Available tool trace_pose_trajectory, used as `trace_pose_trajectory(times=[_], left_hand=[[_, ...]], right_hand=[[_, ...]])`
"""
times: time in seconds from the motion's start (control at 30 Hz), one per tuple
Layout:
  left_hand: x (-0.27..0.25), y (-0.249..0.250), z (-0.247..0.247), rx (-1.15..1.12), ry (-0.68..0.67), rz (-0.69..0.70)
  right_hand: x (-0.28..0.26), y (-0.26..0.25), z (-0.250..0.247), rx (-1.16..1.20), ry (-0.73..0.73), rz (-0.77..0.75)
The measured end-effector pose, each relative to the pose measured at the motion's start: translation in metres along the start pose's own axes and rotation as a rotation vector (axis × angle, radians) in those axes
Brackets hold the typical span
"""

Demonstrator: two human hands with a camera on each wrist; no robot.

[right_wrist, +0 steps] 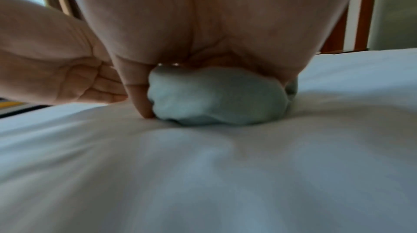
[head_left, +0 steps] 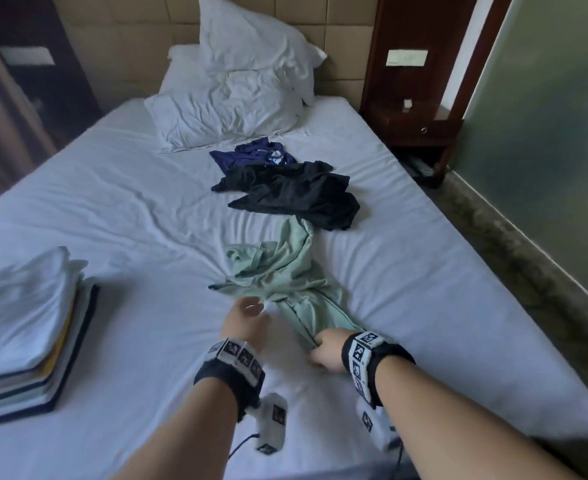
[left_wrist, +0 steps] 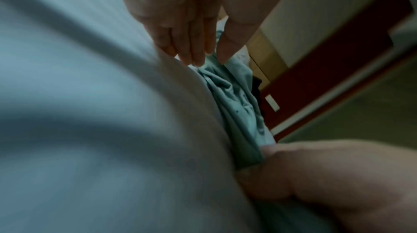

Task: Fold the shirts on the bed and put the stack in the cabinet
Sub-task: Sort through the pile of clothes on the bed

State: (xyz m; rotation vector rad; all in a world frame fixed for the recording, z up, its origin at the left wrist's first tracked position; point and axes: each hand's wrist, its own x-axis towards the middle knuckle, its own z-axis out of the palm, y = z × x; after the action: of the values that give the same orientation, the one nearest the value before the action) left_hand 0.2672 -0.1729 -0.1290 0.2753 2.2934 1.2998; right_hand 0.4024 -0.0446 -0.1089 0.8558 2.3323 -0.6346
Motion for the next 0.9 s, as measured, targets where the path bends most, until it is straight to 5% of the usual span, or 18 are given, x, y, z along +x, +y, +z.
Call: trace_pose_trajectory(times=[0.2,0.5,0.6,0.8,0.9], left_hand=[[-0.072,-0.035,0.024,-0.674,-0.029,-0.249],[-0.116,-0.061,0.041,-0.715,-0.127,-0.198],[-0.108,-0.066,0.044,-0.647,-0.125,-0.178],[-0.096,-0.065,0.042,-0.564,-0.113,-0.254],[-0.089,-0.06,0.035,-0.636,-0.155,-0.345]], right_hand=[[-0.072,0.031,0.049,0.291,0.021,-0.046],[-0.118,0.055,0.104,1.321,0.078,0.013],[-0.109,0.049,0.093,1.279,0.139,-0.005],[-0.08,0.038,0.061,1.086,0.516,-0.097],[-0.055,0.019,0.052,0.848,0.508,-0.174]])
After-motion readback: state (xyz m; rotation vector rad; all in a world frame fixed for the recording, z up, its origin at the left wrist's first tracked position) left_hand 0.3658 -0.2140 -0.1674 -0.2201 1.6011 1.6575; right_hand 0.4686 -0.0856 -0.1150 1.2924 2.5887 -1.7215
